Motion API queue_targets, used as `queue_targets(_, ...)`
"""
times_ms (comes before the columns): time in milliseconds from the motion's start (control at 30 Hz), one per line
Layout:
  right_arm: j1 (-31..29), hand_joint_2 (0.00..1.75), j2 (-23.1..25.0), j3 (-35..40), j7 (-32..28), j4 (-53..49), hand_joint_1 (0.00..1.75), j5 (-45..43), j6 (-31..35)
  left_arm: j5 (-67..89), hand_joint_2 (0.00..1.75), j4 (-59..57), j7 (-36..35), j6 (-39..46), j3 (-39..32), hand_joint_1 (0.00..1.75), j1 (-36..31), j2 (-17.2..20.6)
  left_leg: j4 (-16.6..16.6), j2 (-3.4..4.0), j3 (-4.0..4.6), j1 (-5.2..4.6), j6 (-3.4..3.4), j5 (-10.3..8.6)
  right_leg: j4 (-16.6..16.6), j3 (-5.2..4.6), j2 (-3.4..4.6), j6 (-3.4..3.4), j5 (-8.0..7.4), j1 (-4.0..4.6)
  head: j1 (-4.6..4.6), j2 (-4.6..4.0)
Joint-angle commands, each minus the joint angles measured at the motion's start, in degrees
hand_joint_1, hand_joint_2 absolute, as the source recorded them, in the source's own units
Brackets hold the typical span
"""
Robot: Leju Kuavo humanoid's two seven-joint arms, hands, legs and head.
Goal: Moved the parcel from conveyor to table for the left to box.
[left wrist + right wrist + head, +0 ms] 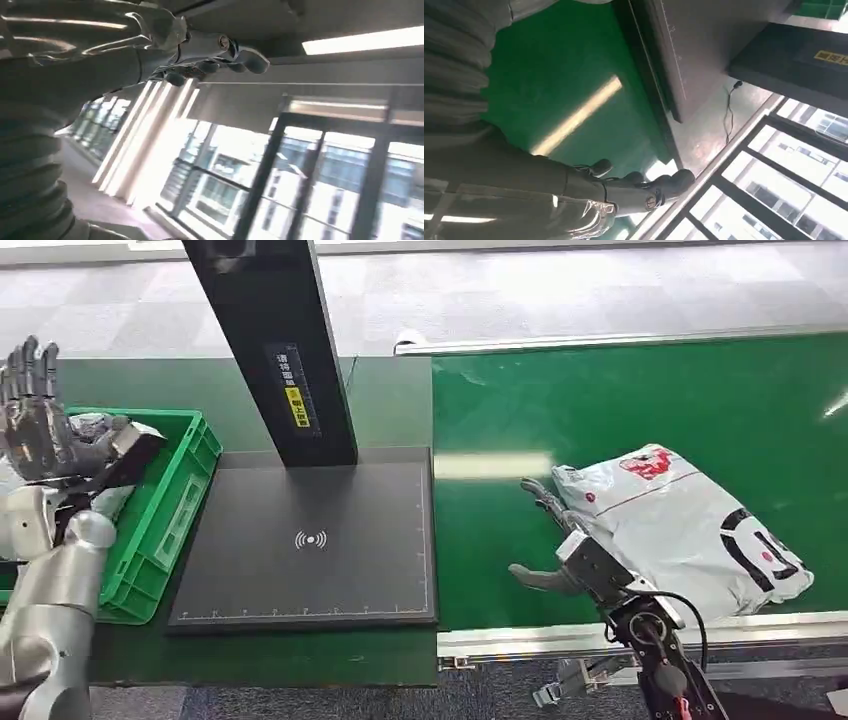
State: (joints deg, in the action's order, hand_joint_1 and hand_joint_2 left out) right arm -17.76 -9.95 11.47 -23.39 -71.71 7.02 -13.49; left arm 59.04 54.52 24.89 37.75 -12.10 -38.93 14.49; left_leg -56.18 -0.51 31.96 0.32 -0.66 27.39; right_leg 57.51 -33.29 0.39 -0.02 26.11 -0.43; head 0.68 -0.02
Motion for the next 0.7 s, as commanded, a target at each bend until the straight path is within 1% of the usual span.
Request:
queue_targets(33, 1.9, 1.75, -0.3, -1.6, 0.2, 0.9, 0.0, -0.1, 0.6, 4.6, 1.75, 3.1, -10.3, 1.9, 13.8, 0.0, -2.4, -1.9, 0.0, -0.26, 0.04, 0.04, 0.0, -0.04, 0.0, 0.08, -0.31, 0.0, 0.03, 0.04, 0.0, 0.0)
queue_targets(67, 2.3, 1.75, -0.3, -1.6, 0.2, 0.5, 0.0, 0.0, 0.7, 4.2, 1.75, 2.4, -10.2, 2.2, 13.9, 0.0, -2.8, -1.6, 0.0, -0.29, 0.03, 0.02, -0.01, -0.08, -0.1, 0.08, -0.37, 0.0, 0.01, 0.03, 0.02, 0.0)
queue_targets(100, 2.2, 1.75, -0.3, -1.6, 0.2, 0.5, 0.0, 0.0, 0.7, 4.1, 1.75, 2.3, -10.1, 2.3, 13.9, 0.0, -2.7, -1.5, 0.0, -0.14, 0.02, 0.04, -0.01, -0.02, 0.0, 0.05, -0.19, -0.01, 0.01, 0.05, 0.0, 0.0)
queue_targets(133, 2.3, 1.75, -0.1, -1.8, 0.2, 0.4, 0.0, 0.1, 0.8, 0.8, 1.75, 6.5, -6.6, 2.3, 10.2, 0.0, -1.7, -3.1, 0.0, -0.14, 0.01, 0.02, -0.01, -0.03, 0.0, 0.05, -0.2, -0.01, 0.01, 0.03, 0.02, 0.0)
queue_targets(167, 2.3, 1.75, 0.2, -1.8, 0.2, 0.4, 0.0, 0.1, 0.9, -8.2, 0.0, 10.5, 3.6, 2.3, 3.9, 0.0, -0.6, -6.6, 0.0, -0.09, 0.02, 0.01, -0.01, -0.03, 0.0, 0.03, -0.19, -0.01, 0.0, 0.02, 0.0, 0.0)
queue_targets(200, 2.3, 1.75, 0.2, -1.8, 0.2, 0.4, 0.0, 0.1, 0.9, -8.2, 0.0, 10.5, 3.6, 2.3, 3.9, 0.0, -0.6, -6.6, 0.0, -0.01, 0.03, 0.02, 0.0, 0.0, 0.0, 0.01, -0.11, 0.0, 0.0, 0.03, 0.02, 0.0)
queue_targets(233, 2.1, 1.75, 0.5, -1.6, 0.2, 0.6, 0.0, 0.1, 1.0, -17.1, 0.0, 13.3, 12.0, 2.3, 0.9, 0.0, 0.6, -8.6, 0.0, -0.01, 0.02, 0.01, 0.01, 0.0, -0.1, 0.02, -0.14, 0.01, 0.0, 0.02, 0.02, 0.0)
queue_targets(267, 1.8, 1.75, 0.8, -1.4, 0.2, 1.0, 0.0, 0.2, 1.2, -26.8, 0.0, 17.6, 15.1, 2.3, 3.2, 0.0, 2.6, -8.3, 0.0, 0.11, 0.0, 0.02, 0.0, 0.02, 0.0, 0.01, -0.04, 0.0, 0.0, 0.03, 0.04, 0.0)
queue_targets(300, 1.6, 1.75, 0.9, -1.3, 0.0, 1.2, 0.0, 0.2, 1.4, -32.4, 1.75, 21.2, 15.1, 2.3, 6.2, 0.0, 4.6, -7.2, 0.0, 0.1, -0.04, 0.02, 0.01, 0.02, -0.1, 0.06, -0.06, 0.01, 0.01, 0.03, 0.0, 0.0)
queue_targets(333, 1.4, 1.75, 1.3, -1.2, -0.3, 1.1, 0.0, 0.1, 1.6, -39.4, 1.75, 26.7, 15.1, 2.1, 11.1, 0.0, 8.0, -7.0, 0.1, 0.13, -0.08, -0.02, 0.02, 0.02, -0.1, 0.07, -0.01, 0.01, 0.01, -0.01, 0.0, 0.0)
queue_targets(367, 1.6, 1.75, 1.6, -1.3, -0.6, 0.6, 0.0, -0.1, 1.9, -43.2, 1.75, 30.5, 15.1, -0.1, 15.7, 0.0, 11.5, -7.8, 0.1, 0.19, -0.1, -0.03, 0.02, 0.04, -0.1, 0.08, 0.04, 0.01, 0.01, -0.02, 0.04, 0.0)
queue_targets(400, 1.8, 1.75, 1.6, -1.3, -0.6, 0.3, 0.0, -0.1, 1.9, -42.1, 1.75, 31.3, 15.1, 1.1, 17.0, 0.0, 12.6, -9.0, 0.1, 0.19, -0.14, -0.04, 0.02, 0.03, -0.1, 0.12, 0.05, 0.01, 0.01, -0.03, 0.02, 0.0)
queue_targets(433, 2.1, 1.75, 1.6, -1.4, -0.7, 0.0, 0.0, -0.2, 2.1, -43.9, 1.75, 32.0, 14.8, -1.0, 18.9, 0.0, 13.4, -9.4, 0.1, 0.16, -0.18, -0.03, 0.02, 0.04, -0.2, 0.17, 0.02, 0.02, 0.02, -0.02, 0.0, 0.0)
queue_targets(500, 3.9, 1.75, 2.5, -3.1, -0.9, -2.1, 0.0, -1.7, 2.9, -52.0, 1.75, 33.6, 10.7, -13.6, 24.8, 0.0, 15.9, -10.9, 0.1, 0.0, -0.13, -0.05, 0.01, 0.05, -0.1, 0.14, -0.13, 0.02, 0.05, -0.04, 0.07, 0.0)
queue_targets(533, 4.7, 1.75, 2.8, -3.6, -0.4, -3.2, 0.0, -2.3, 3.1, -54.1, 1.75, 33.1, 9.4, -16.9, 26.1, 0.0, 17.0, -12.4, 0.1, -0.09, -0.14, -0.04, 0.01, 0.05, -0.2, 0.18, -0.24, 0.04, 0.08, -0.03, 0.02, 0.0)
queue_targets(600, 5.1, 1.75, 2.8, -3.5, -0.3, -3.6, 0.0, -2.4, 3.1, -53.3, 1.75, 32.1, 10.7, -16.2, 27.2, 0.0, 17.8, -13.3, 0.1, -0.29, -0.12, -0.06, 0.04, 0.03, -0.2, 0.22, -0.38, 0.11, 0.11, -0.06, 0.0, 0.0)
queue_targets(633, 5.2, 1.75, 2.6, -3.2, 0.6, -3.6, 0.0, -2.0, 2.7, -58.6, 1.75, 30.4, 3.7, -23.4, 29.4, 0.0, 18.1, -12.7, 0.1, -0.17, -0.09, -0.09, 0.01, 0.05, -0.1, 0.17, -0.23, 0.09, 0.09, -0.09, 0.02, 0.0)
queue_targets(667, 5.4, 1.75, 2.8, -3.1, 0.7, -3.7, 0.0, -1.9, 2.7, -57.7, 1.75, 28.4, 5.4, -25.3, 29.7, 0.0, 18.9, -14.1, 0.1, -0.14, -0.1, -0.13, 0.02, 0.06, -0.1, 0.18, -0.23, 0.09, 0.08, -0.11, 0.04, 0.0)
queue_targets(700, 5.4, 1.75, 2.8, -3.1, 0.7, -3.6, 0.0, -1.9, 2.8, -57.4, 1.75, 27.2, 6.5, -24.9, 30.1, 0.0, 19.0, -14.5, 0.1, -0.09, -0.11, -0.15, 0.02, 0.07, -0.1, 0.18, -0.16, 0.09, 0.07, -0.14, 0.0, 0.0)
